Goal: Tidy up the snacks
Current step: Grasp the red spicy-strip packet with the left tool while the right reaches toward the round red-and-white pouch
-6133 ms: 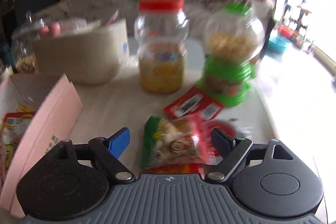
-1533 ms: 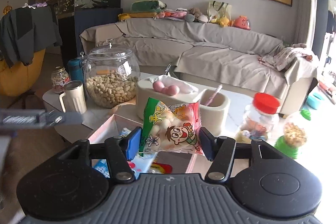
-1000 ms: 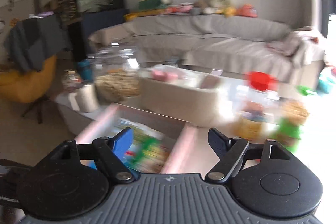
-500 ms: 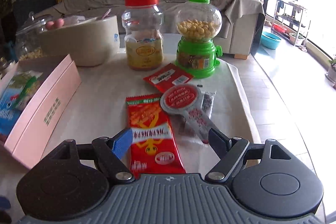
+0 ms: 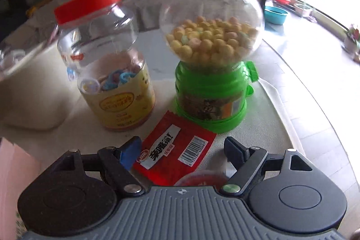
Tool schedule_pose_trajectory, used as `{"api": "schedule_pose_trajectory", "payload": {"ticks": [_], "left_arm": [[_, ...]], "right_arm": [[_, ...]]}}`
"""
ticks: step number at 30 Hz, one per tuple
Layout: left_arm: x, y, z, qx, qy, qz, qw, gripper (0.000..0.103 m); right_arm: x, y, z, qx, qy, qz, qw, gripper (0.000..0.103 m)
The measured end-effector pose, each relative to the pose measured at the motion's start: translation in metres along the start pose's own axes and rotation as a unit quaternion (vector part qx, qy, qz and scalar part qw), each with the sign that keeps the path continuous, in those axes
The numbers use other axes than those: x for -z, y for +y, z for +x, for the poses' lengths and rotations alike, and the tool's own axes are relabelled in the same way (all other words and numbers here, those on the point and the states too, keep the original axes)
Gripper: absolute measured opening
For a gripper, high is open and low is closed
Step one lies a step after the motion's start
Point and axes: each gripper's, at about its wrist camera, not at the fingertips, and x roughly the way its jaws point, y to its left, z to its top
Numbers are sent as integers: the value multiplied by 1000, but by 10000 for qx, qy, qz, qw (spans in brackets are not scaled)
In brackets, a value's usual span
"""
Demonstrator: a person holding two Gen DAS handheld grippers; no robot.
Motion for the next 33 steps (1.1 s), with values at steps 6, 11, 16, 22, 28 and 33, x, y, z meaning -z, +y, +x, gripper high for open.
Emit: {"api": "schedule_pose_trajectory", "payload": {"ticks": [6, 11, 16, 22, 28, 33], "left_arm": [[0, 13, 6, 9, 10, -297, 9996, 25], [-3, 7, 16, 197, 131, -218, 9995, 25], [-10, -5, 23, 315, 209, -108, 9992, 25], [-12, -14, 30, 290, 249, -11, 9993, 25], [-39, -61, 60, 99, 9, 789, 9968, 25], [-38, -107, 81, -23, -47, 1789, 9838, 25]], "right_arm": [[25, -5, -38, -706, 172, -463, 9963, 24], [77, -3, -83, -1342, 508, -839, 9861, 22], [109, -18, -114, -2057, 876, -441, 9737, 22], [117, -32, -156, -1747, -55, -698, 9821, 66], [74, -59, -106, -643, -454, 10, 9969, 82], [61, -60, -60, -269, -127, 91, 9995, 74]]}}
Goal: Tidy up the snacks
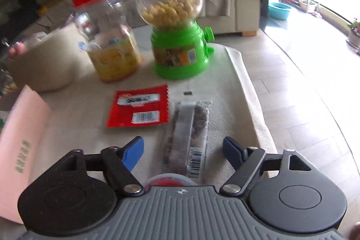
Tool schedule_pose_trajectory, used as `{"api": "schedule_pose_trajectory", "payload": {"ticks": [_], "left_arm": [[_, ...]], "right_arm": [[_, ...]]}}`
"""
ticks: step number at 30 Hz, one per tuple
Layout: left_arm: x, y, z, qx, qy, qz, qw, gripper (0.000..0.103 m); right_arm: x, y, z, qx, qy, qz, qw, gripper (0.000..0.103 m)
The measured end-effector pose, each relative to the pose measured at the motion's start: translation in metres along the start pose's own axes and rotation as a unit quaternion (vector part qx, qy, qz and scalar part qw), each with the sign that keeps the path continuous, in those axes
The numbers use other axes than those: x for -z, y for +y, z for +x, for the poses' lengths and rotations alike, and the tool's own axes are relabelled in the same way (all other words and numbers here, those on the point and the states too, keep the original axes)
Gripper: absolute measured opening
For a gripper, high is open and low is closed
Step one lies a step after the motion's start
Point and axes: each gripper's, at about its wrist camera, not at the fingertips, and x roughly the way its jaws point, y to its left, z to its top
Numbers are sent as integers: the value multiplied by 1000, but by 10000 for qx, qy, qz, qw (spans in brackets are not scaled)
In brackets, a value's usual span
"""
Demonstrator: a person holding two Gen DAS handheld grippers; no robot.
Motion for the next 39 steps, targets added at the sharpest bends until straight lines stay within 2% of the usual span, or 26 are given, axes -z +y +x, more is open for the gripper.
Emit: {"api": "schedule_pose_trajectory", "payload": {"ticks": [3, 4, 5, 6, 7, 8, 12, 15, 18, 22, 24, 27, 28, 29, 30, 31, 32, 35, 39], "left_arm": [[5, -12, 11, 12, 54, 385, 9992, 25], [7, -14, 16, -23, 112, 490, 9987, 25], [10, -16, 20, -72, 172, 587, 9981, 25], [13, -17, 22, -115, 201, 679, 9974, 25], [15, -19, 23, -149, 142, 782, 9967, 25], [17, -21, 22, -182, 105, 896, 9958, 25], [26, -21, 13, -144, 92, 1260, 9919, 26], [28, -15, 5, -206, 173, 1247, 9918, 27], [33, -1, -3, -330, 236, 996, 9942, 30], [32, 17, -11, -416, 262, 407, 9980, 30], [28, 26, -9, -505, 233, -2, 9985, 29], [19, 40, 0, -391, 230, -647, 9969, 26], [18, 43, 1, -323, 219, -818, 9959, 26], [15, 46, 3, -283, 204, -946, 9949, 26], [13, 47, 5, -262, 181, -991, 9946, 26], [11, 46, 6, -226, 148, -955, 9951, 26], [8, 44, 9, -188, 137, -865, 9960, 26], [5, 30, 18, -187, 209, -482, 9984, 27], [-3, 13, 26, -130, 192, -47, 9997, 27]], "right_arm": [[16, 7, -13, -180, -27, -303, 9994, 64], [23, 7, -19, -252, -45, -315, 9992, 53], [29, 7, -26, -328, -55, -312, 9990, 51], [33, 6, -33, -450, -27, -265, 9986, 42], [37, 2, -38, -602, 23, -161, 9981, 26], [42, -1, -44, -740, 88, -53, 9972, 17], [59, -8, -59, -1108, 281, 231, 9932, 17], [75, -9, -74, -1315, 367, 351, 9900, 17], [90, -8, -87, -1496, 412, 412, 9870, 18], [104, 1, -101, -1311, 184, 263, 9908, 18], [110, 2, -105, -1222, 31, 337, 9919, 18], [121, 0, -113, -1122, -226, 562, 9918, 27], [125, -2, -115, -1115, -291, 629, 9913, 37], [129, -3, -120, -1105, -357, 632, 9912, 50], [135, -2, -126, -1052, -442, 595, 9917, 58], [141, -2, -133, -960, -541, 531, 9925, 68], [146, -1, -137, -863, -615, 446, 9934, 72], [157, 5, -143, -683, -687, 91, 9953, 73], [154, 6, -140, -612, -663, 76, 9959, 78]]}}
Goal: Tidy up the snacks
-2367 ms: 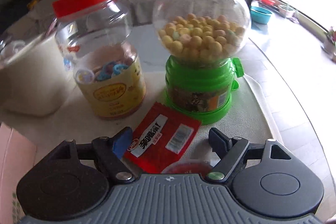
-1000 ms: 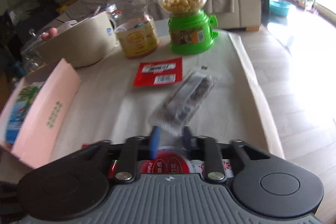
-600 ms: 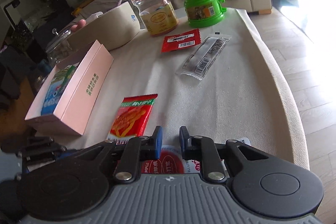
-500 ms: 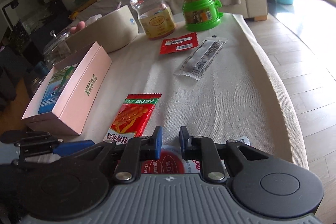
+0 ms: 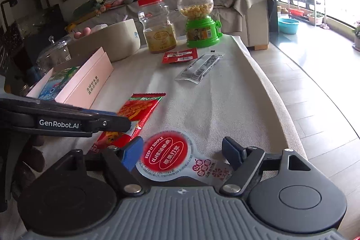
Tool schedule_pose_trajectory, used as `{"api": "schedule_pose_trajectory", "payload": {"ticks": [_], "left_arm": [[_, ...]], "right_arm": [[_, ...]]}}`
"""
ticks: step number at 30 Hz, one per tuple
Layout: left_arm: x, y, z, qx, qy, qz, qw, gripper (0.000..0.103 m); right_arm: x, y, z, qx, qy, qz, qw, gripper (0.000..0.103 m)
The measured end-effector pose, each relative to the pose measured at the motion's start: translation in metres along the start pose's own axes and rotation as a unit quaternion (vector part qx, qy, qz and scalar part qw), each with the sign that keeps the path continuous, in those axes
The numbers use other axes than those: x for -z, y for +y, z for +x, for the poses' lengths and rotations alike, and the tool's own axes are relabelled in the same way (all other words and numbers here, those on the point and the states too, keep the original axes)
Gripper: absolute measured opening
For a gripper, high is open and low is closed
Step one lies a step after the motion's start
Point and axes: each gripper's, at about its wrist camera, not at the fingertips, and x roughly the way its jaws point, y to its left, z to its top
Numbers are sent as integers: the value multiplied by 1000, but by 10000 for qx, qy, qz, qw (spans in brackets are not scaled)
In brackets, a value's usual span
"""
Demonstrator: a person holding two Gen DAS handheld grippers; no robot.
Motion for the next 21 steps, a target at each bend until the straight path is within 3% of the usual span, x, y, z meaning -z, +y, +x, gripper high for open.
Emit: {"api": "schedule_pose_trajectory", "payload": {"ticks": [7, 11, 16, 21], "left_arm": [[0, -10, 14, -566, -105, 712, 9958, 31], [-3, 2, 12, -729, -2, 421, 9964, 32], [-8, 10, 12, -443, 201, -75, 9988, 31], [-10, 4, 12, -354, 130, -90, 9992, 32]], "right_arm": [[2, 4, 3, 39, 3, -90, 10000, 81], [2, 4, 3, 36, 4, -93, 10000, 82], [2, 5, 4, 36, 4, -99, 9999, 83], [2, 5, 4, 22, 2, -92, 10000, 83]]}}
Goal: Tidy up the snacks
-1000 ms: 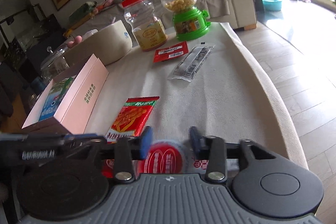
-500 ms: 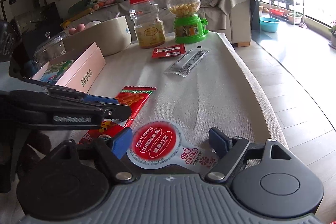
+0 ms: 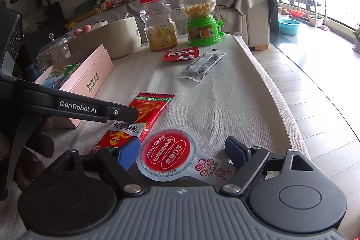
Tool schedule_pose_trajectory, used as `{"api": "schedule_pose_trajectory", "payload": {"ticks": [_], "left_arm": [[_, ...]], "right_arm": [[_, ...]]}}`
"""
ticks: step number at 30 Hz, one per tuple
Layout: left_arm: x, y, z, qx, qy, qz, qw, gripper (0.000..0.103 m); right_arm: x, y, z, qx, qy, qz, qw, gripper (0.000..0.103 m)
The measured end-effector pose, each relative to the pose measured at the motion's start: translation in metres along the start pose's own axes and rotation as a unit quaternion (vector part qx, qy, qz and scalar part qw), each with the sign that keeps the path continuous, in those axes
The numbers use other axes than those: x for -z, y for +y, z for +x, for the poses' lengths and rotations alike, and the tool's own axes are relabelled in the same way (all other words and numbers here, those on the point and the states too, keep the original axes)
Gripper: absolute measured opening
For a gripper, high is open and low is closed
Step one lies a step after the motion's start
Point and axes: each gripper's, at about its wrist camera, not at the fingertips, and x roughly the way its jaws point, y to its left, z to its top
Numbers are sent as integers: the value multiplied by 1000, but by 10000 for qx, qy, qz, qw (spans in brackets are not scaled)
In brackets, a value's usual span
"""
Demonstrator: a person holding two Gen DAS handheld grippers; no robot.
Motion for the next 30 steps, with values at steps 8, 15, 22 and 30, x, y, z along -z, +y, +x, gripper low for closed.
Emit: {"api": "schedule_pose_trajectory", "payload": {"ticks": [8, 15, 22, 30], "left_arm": [[7, -26, -4, 567, -197, 662, 9960, 32], [23, -33, -2, -254, -243, 1697, 9849, 30], [20, -27, -3, 262, -40, 1219, 9922, 60], [16, 0, -10, -247, -313, 236, 9989, 55]], "right_arm": [[2, 3, -4, 99, 52, -54, 9999, 85], [12, 7, -13, 154, 109, -265, 9995, 86], [11, 5, -11, 125, 93, -220, 9996, 88], [12, 3, -13, 94, 81, -188, 9997, 89]]}}
